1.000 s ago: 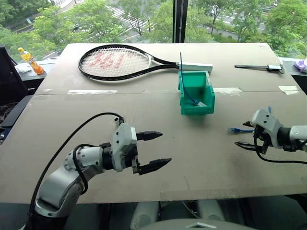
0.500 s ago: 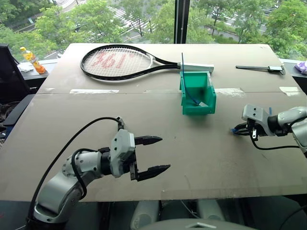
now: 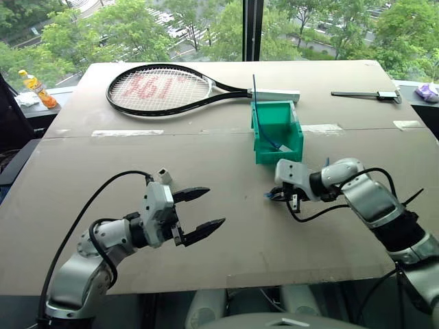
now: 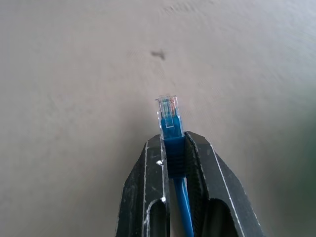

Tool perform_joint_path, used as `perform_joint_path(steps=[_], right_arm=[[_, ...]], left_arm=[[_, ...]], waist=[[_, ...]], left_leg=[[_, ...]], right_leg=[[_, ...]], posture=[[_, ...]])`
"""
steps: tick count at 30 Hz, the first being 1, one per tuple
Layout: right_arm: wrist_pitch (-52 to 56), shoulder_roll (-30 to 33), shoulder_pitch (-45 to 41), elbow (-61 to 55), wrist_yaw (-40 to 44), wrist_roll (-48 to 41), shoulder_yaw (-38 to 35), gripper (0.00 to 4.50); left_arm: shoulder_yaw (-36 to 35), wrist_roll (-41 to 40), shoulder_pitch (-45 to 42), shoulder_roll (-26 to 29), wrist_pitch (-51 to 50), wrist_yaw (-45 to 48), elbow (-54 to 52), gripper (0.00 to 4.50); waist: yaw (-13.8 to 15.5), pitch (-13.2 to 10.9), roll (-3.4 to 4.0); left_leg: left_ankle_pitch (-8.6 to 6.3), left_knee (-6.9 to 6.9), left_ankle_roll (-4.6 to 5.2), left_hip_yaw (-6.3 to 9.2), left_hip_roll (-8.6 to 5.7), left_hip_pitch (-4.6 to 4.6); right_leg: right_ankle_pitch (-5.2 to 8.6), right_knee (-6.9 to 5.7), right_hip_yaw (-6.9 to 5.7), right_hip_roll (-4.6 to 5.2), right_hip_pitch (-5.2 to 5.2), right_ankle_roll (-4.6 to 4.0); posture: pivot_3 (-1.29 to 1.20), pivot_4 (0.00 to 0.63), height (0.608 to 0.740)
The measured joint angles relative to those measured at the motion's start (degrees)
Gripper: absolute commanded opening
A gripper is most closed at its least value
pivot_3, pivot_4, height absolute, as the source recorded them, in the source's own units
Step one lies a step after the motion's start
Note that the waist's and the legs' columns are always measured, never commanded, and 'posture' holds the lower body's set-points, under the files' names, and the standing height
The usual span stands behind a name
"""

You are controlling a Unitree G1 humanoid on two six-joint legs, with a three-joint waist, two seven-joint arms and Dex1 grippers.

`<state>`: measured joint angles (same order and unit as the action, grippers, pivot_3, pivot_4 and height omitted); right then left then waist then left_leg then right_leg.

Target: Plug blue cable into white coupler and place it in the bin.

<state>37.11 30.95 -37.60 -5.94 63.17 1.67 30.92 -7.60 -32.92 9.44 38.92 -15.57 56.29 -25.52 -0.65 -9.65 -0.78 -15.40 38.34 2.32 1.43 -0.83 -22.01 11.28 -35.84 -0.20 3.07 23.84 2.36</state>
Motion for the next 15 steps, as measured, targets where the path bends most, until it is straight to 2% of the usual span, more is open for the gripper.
perform_joint_path(steps=[2, 3, 4, 8, 11, 13, 15], right_arm=[[-1.3, -1.1, -1.6, 1.7, 0.2, 0.9, 1.4, 0.01], [-2.4, -2.0, -2.3, 3.2, 0.2, 1.3, 1.8, 0.84], [-3.2, -2.7, -2.5, 4.3, 0.2, 1.6, 2.0, 1.19], [-5.0, -2.0, -2.2, 5.5, 0.4, 1.1, -0.1, 3.08], [-4.9, 0.4, 3.2, 1.5, 1.1, -2.8, -4.8, 4.47], [-5.0, 1.2, 5.7, -0.5, 1.2, -4.8, -7.1, 4.47], [-5.8, 2.6, 11.1, -6.1, 1.5, -9.5, -12.7, 4.47]], left_arm=[[-0.4, 0.3, 0.0, 0.2, 0.5, 0.4, 0.3, 4.50], [-0.6, 0.6, 0.0, 0.2, 0.9, 0.5, 0.5, 4.50], [-0.6, 0.9, -0.1, 0.3, 1.1, 0.8, 0.5, 4.50], [1.0, 4.1, -2.9, 1.3, 2.3, 1.5, 3.6, 4.50], [3.9, 6.6, -7.2, 1.4, 2.3, 2.6, 7.5, 4.50], [5.3, 7.3, -8.8, 1.4, 2.5, 3.0, 8.8, 4.50], [7.7, 8.5, -12.2, 0.7, 3.5, 4.3, 11.1, 4.50]], waist=[[0.0, 0.0, -0.07], [-0.1, 0.1, -0.12], [-0.1, 0.1, -0.14], [0.1, 0.1, -0.09], [0.9, 0.1, -0.03], [0.9, 0.0, 0.00], [1.4, 0.0, 0.02]], left_leg=[[0.00, 0.00, 0.00, 0.00, 0.00, 0.04], [0.00, -0.01, 0.00, 0.01, 0.00, 0.06], [0.00, -0.01, -0.01, 0.02, 0.01, 0.06], [0.00, -0.05, -0.01, 0.08, 0.01, 0.04], [0.00, -0.04, -0.01, 0.11, -0.08, -0.12], [0.00, -0.03, 0.00, 0.04, -0.10, -0.19], [-0.01, -0.02, 0.01, 0.12, -0.13, -0.31]], right_leg=[[0.00, 0.01, 0.00, 0.00, 0.00, 0.00], [0.00, 0.01, -0.01, 0.00, -0.01, 0.00], [0.00, 0.00, -0.01, 0.00, -0.01, 0.00], [-0.01, -0.02, -0.07, -0.04, -0.02, -0.03], [-0.01, 0.04, -0.12, 0.02, 0.04, -0.02], [-0.02, 0.07, -0.05, 0.05, 0.11, -0.01], [-0.04, 0.09, -0.12, 0.06, 0.18, 0.03]], posture=[[0.00, 0.150, 0.740], [0.00, 0.150, 0.740], [0.00, 0.150, 0.740], [0.00, 0.150, 0.740], [0.00, 0.150, 0.740], [0.00, 0.150, 0.740], [0.00, 0.150, 0.740]])
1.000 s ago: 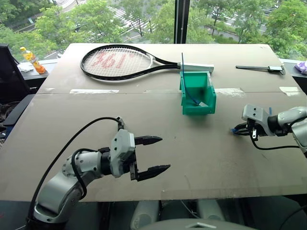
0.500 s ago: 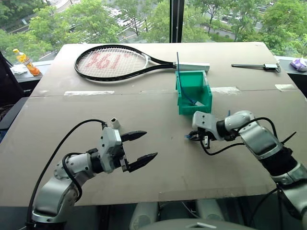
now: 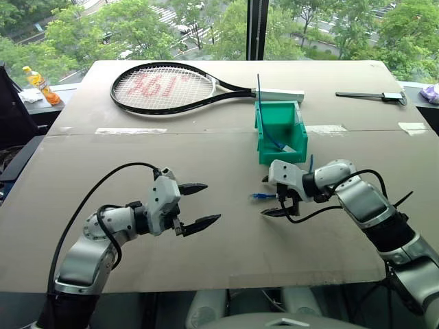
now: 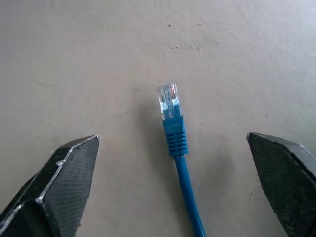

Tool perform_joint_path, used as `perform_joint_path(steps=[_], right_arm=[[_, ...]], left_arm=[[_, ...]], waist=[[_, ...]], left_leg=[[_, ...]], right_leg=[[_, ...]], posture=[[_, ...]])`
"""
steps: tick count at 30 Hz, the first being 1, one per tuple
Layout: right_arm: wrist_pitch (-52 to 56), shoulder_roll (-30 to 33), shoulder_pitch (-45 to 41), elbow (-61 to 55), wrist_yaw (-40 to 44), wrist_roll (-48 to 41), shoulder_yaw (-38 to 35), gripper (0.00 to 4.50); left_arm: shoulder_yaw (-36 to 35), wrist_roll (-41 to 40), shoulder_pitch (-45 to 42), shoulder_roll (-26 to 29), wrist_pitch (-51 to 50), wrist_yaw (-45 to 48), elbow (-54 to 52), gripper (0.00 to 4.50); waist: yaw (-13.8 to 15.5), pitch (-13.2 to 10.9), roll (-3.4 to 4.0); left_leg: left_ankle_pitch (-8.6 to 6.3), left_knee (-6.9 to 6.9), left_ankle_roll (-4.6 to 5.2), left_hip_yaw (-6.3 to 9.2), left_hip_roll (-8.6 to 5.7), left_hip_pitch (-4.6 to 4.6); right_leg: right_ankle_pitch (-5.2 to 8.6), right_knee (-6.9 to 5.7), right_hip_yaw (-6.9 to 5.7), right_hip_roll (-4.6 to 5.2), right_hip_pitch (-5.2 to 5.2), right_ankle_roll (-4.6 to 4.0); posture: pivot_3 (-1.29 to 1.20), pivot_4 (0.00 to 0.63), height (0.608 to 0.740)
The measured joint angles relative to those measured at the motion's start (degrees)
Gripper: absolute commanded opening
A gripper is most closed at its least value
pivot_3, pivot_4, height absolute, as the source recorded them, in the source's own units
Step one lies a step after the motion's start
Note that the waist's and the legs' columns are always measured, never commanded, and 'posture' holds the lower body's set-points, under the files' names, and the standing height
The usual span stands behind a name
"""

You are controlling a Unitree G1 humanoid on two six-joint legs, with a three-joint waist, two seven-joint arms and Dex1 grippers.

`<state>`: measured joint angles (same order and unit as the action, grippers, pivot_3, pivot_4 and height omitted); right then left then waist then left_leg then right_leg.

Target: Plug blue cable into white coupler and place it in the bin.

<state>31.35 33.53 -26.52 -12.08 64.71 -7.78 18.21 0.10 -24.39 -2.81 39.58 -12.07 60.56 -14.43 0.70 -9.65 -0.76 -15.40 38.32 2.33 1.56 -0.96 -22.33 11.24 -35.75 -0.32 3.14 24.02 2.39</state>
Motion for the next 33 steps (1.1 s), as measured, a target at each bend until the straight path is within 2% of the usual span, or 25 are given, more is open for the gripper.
perform_joint_path(steps=[5, 7, 14, 20, 23, 24, 26, 30, 31, 33], right_arm=[[-5.7, 1.5, 13.5, -10.8, -3.5, -5.5, -12.2, 4.47], [-8.9, 1.4, 22.0, -15.0, -7.0, -6.1, -17.5, 4.47], [-12.4, -0.6, 41.7, -24.8, -14.8, -7.6, -28.1, 4.47], [-15.6, -3.0, 51.9, -29.1, -18.7, -7.7, -31.6, 4.47], [-17.1, -3.0, 55.4, -29.6, -20.3, -6.4, -32.5, 4.50], [-17.4, -3.0, 55.9, -29.6, -20.4, -6.1, -32.5, 4.50], [-18.0, -2.8, 57.2, -30.0, -20.9, -5.8, -32.7, 4.50], [-18.0, -2.8, 57.6, -31.3, -22.5, -5.7, -32.7, 4.50], [-17.9, -2.8, 57.3, -31.7, -23.0, -5.7, -32.6, 4.50], [-17.4, -3.2, 56.5, -31.9, -24.1, -5.9, -32.5, 4.50]], left_arm=[[5.4, 2.6, -7.6, -2.7, 1.5, 2.9, 6.2, 4.50], [8.2, 4.3, -11.5, -4.2, 2.5, 4.4, 10.1, 4.50], [12.7, 8.5, -20.1, -8.3, 5.5, 6.7, 19.1, 4.50], [16.0, 12.5, -24.2, -11.9, 10.0, 7.5, 26.7, 4.50], [17.3, 14.3, -25.3, -13.2, 11.9, 8.6, 31.0, 3.84], [17.6, 14.7, -25.6, -13.6, 12.3, 8.8, 31.7, 3.18], [18.6, 16.1, -26.8, -14.4, 13.9, 9.7, 34.1, 2.45], [18.6, 16.4, -28.2, -15.0, 15.8, 10.8, 36.5, 0.41], [18.6, 16.4, -28.2, -15.2, 16.2, 11.0, 36.6, 0.08], [18.6, 16.4, -28.2, -15.2, 16.3, 11.8, 36.7, 0.08]], waist=[[0.2, 0.0, 0.00], [0.2, 0.0, 0.00], [0.1, 0.0, -0.02], [0.1, 0.0, -0.02], [0.0, 0.0, -0.03], [0.1, 0.0, -0.03], [0.1, 0.0, -0.04], [0.1, 0.0, -0.04], [0.1, 0.0, -0.04], [0.1, 0.0, -0.04]], left_leg=[[0.00, 0.01, 0.00, 0.07, 0.01, -0.08], [0.01, 0.06, 0.00, 0.07, 0.01, -0.10], [0.01, 0.11, 0.01, 0.04, 0.05, -0.04], [0.01, 0.11, 0.02, -0.07, 0.06, 0.11], [0.01, 0.12, 0.02, -0.11, 0.07, 0.12], [0.01, 0.12, 0.02, -0.11, 0.07, 0.13], [0.01, 0.12, 0.02, -0.10, 0.07, 0.15], [0.01, 0.12, 0.02, -0.10, 0.08, 0.14], [0.01, 0.12, 0.02, -0.10, 0.08, 0.14], [0.01, 0.12, 0.02, -0.09, 0.08, 0.13]], right_leg=[[-0.10, 0.01, -0.07, -0.02, 0.01, 0.18], [-0.09, 0.00, -0.08, -0.04, 0.02, 0.19], [0.01, -0.09, -0.02, -0.16, -0.04, 0.23], [0.07, -0.11, 0.09, -0.17, -0.13, 0.31], [0.16, -0.10, 0.11, -0.17, -0.13, 0.23], [0.16, -0.10, 0.11, -0.17, -0.14, 0.23], [0.17, -0.11, 0.11, -0.17, -0.15, 0.23], [0.17, -0.10, 0.10, -0.16, -0.15, 0.22], [0.17, -0.10, 0.10, -0.16, -0.15, 0.22], [0.16, -0.10, 0.10, -0.16, -0.15, 0.22]], posture=[[0.00, 0.150, 0.740], [0.00, 0.150, 0.740], [0.00, 0.150, 0.740], [0.00, 0.150, 0.740], [0.00, 0.150, 0.740], [0.00, 0.150, 0.740], [0.00, 0.150, 0.740], [0.00, 0.150, 0.740], [0.00, 0.150, 0.740], [0.00, 0.150, 0.740]])
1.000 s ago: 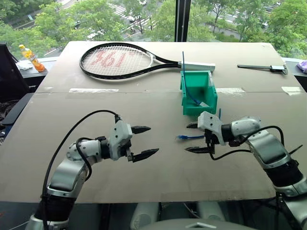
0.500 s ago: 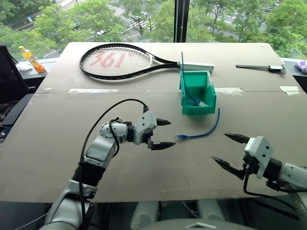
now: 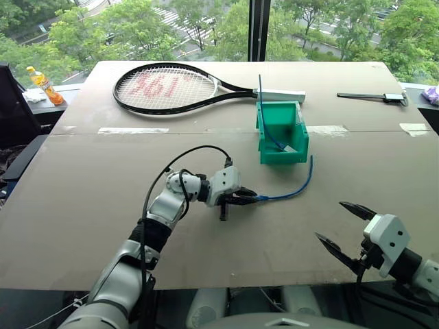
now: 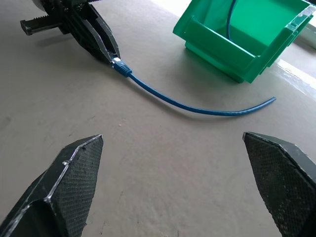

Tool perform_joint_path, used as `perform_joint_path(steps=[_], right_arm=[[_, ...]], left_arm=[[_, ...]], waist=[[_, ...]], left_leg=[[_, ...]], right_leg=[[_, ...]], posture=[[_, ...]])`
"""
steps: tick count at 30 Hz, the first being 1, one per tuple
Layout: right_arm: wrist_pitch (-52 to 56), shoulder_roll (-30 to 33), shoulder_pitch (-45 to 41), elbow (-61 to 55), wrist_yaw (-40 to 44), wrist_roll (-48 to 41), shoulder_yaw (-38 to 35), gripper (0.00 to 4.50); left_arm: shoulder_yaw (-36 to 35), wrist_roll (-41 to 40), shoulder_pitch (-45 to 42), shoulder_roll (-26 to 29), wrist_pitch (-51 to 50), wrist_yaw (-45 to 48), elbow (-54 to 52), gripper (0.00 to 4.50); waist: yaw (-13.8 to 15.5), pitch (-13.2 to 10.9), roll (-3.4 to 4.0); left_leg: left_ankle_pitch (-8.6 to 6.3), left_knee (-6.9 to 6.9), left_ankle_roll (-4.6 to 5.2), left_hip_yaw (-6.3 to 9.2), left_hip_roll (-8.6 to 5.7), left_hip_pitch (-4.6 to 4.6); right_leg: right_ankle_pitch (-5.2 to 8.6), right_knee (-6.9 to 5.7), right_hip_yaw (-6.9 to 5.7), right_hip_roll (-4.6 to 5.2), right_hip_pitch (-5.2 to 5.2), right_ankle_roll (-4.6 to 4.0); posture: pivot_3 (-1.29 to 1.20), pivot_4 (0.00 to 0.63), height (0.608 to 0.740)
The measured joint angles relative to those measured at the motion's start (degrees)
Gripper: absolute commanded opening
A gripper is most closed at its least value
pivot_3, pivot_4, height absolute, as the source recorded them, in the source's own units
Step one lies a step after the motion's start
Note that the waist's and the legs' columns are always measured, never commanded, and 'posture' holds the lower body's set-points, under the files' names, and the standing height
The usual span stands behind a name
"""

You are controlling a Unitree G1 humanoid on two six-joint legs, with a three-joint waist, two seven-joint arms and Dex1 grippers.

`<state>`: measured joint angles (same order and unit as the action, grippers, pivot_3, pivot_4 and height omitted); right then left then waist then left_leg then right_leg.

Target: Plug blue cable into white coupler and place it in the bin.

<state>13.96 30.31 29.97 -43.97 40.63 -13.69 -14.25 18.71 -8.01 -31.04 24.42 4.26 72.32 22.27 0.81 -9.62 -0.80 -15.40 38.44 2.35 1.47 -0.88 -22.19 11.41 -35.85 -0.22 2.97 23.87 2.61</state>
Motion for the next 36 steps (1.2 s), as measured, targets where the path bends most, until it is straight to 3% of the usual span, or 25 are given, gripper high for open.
perform_joint_path(steps=[5, 10, 15, 18, 20, 25, 36], right_arm=[[8.1, -2.9, -1.7, -1.3, -4.0, -6.2, 1.0, 4.50], [23.7, -5.4, -4.3, -4.9, -11.3, -24.7, 0.8, 4.50], [30.4, -10.6, -14.8, -5.0, -23.5, -35.6, 2.2, 4.50], [30.9, -15.8, -22.1, -3.5, -31.2, -40.9, 2.5, 4.50], [30.9, -18.3, -26.4, -2.0, -36.5, -45.8, 2.7, 3.96], [30.4, -22.0, -34.6, 3.1, -44.1, -52.3, 3.8, 3.96], [28.8, -22.9, -40.0, 8.1, -47.3, -55.6, 7.5, 3.96]], left_arm=[[-0.6, -2.1, 0.8, 0.1, 0.0, 2.5, -3.1, 0.08], [-5.3, -7.4, -0.2, -2.7, 0.0, 0.4, -11.0, 0.08], [-7.7, -7.3, -3.3, -6.3, 3.6, -6.2, -15.0, 0.08], [-7.9, -5.3, -3.4, -6.8, 7.4, -8.8, -14.9, 0.08], [-8.2, -3.5, -3.4, -6.8, 11.3, -10.7, -14.5, 0.00], [-8.7, -0.5, -3.5, -6.3, 17.5, -13.5, -11.8, 0.00], [-8.7, -0.1, -3.5, -6.3, 20.8, -15.1, -10.5, 0.00]], waist=[[0.0, 0.0, 0.00], [0.1, 0.0, -0.01], [-0.2, 0.0, -0.03], [-0.2, 0.0, -0.01], [-0.1, 0.0, -0.01], [-0.1, 0.0, -0.01], [-0.3, 0.0, 0.00]], left_leg=[[0.00, 0.00, 0.00, 0.06, 0.01, -0.02], [0.00, 0.07, 0.00, 0.15, 0.02, -0.11], [0.00, 0.04, 0.00, 0.07, 0.03, -0.01], [0.00, 0.01, 0.00, 0.09, 0.04, 0.01], [0.00, 0.00, 0.00, 0.12, 0.04, 0.00], [0.01, 0.00, 0.01, 0.04, -0.05, -0.04], [0.01, 0.00, 0.02, 0.09, -0.01, -0.02]], right_leg=[[-0.04, 0.00, -0.03, 0.03, 0.00, -0.09], [-0.12, 0.01, -0.08, 0.18, 0.00, -0.21], [-0.11, 0.00, -0.04, 0.00, -0.03, -0.02], [-0.25, -0.02, -0.02, -0.07, -0.02, 0.02], [-0.26, -0.02, -0.03, -0.09, -0.03, 0.00], [-0.28, 0.00, 0.06, -0.05, -0.01, 0.00], [-0.27, -0.05, 0.02, -0.11, -0.01, 0.00]], posture=[[0.00, 0.150, 0.740], [0.00, 0.150, 0.740], [0.00, 0.150, 0.740], [0.00, 0.150, 0.740], [0.00, 0.150, 0.740], [0.00, 0.150, 0.740], [0.00, 0.150, 0.740]])
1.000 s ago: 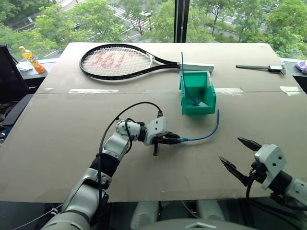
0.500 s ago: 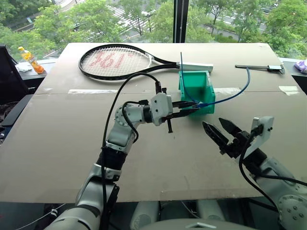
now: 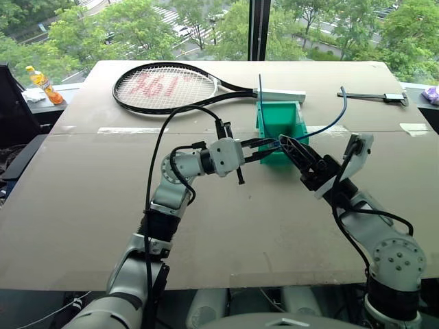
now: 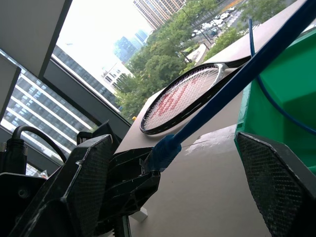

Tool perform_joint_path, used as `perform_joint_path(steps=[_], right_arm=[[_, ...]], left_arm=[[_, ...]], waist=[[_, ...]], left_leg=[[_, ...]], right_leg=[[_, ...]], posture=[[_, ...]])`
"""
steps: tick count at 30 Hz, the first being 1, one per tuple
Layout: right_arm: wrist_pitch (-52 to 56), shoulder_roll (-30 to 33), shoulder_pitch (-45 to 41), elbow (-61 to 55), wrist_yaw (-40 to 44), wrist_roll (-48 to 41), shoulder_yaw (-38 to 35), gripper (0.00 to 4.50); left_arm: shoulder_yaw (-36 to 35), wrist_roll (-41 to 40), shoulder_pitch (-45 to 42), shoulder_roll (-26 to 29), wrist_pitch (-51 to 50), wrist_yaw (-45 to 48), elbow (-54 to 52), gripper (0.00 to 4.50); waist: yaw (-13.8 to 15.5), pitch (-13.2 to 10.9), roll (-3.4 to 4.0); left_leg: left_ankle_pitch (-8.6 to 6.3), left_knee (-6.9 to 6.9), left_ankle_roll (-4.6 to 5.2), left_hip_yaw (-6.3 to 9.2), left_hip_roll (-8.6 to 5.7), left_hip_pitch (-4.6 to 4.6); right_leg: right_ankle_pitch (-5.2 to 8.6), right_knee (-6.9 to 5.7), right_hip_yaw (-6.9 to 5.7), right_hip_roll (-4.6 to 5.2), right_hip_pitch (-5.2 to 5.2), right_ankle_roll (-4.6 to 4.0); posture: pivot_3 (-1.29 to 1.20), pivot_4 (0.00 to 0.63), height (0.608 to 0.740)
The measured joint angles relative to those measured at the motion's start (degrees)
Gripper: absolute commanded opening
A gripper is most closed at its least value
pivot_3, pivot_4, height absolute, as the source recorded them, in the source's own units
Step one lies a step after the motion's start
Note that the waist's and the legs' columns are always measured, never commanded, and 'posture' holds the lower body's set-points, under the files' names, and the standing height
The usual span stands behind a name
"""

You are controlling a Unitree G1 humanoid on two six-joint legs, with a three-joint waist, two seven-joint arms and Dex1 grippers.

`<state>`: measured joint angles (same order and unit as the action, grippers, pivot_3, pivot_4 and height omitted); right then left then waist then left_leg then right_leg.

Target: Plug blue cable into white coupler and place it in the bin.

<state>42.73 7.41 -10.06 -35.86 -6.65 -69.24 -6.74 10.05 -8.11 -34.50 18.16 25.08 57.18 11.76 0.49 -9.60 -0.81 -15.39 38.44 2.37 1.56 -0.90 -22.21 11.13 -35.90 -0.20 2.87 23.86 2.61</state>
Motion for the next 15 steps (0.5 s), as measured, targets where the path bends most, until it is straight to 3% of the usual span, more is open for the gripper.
perform_joint_path(steps=[1, 6, 9, 10, 15], right_arm=[[-0.3, -0.1, -0.2, 0.2, 0.0, 0.0, 0.3, 3.96], [-0.6, 0.0, -0.7, 1.0, 0.0, -0.1, 1.6, 1.86], [-0.9, 0.2, -1.0, 1.1, -0.1, -0.2, 1.8, 0.33], [-0.9, 0.3, -1.0, 1.2, 0.0, -0.2, 1.8, 0.03], [-1.3, 0.6, -1.0, 1.2, 0.1, -0.5, 2.0, 0.03]], left_arm=[[0.0, 0.0, 0.0, 0.0, 0.0, -0.1, 0.0, 0.00], [0.0, 0.0, 0.4, 0.0, 0.0, -0.6, 0.0, 0.00], [0.0, -0.2, 0.9, 0.1, 0.0, -0.7, -0.4, 0.00], [0.0, -0.2, 0.9, 0.1, 0.0, -0.8, -0.6, 0.00], [0.0, -0.4, 1.1, 0.3, 0.0, -0.9, -0.6, 0.00]], waist=[[0.0, 0.0, 0.00], [0.0, 0.0, 0.00], [0.0, 0.0, 0.00], [0.0, 0.0, 0.00], [-0.1, 0.0, 0.00]], left_leg=[[0.00, 0.00, 0.00, 0.00, 0.00, 0.00], [0.00, 0.00, 0.00, -0.01, 0.00, -0.01], [0.00, 0.00, 0.00, 0.00, 0.00, -0.02], [0.00, 0.00, 0.00, -0.01, 0.00, -0.02], [0.00, 0.00, 0.00, -0.01, 0.00, 0.00]], right_leg=[[0.00, 0.00, 0.00, 0.00, 0.00, 0.00], [0.00, 0.01, 0.01, 0.01, 0.00, 0.00], [0.00, 0.01, 0.00, 0.01, 0.00, 0.00], [0.00, 0.01, 0.00, 0.01, 0.00, 0.00], [0.00, 0.00, 0.01, 0.00, 0.00, 0.00]], posture=[[0.00, 0.150, 0.740], [0.00, 0.150, 0.740], [0.00, 0.150, 0.740], [0.00, 0.150, 0.740], [0.00, 0.150, 0.740]])
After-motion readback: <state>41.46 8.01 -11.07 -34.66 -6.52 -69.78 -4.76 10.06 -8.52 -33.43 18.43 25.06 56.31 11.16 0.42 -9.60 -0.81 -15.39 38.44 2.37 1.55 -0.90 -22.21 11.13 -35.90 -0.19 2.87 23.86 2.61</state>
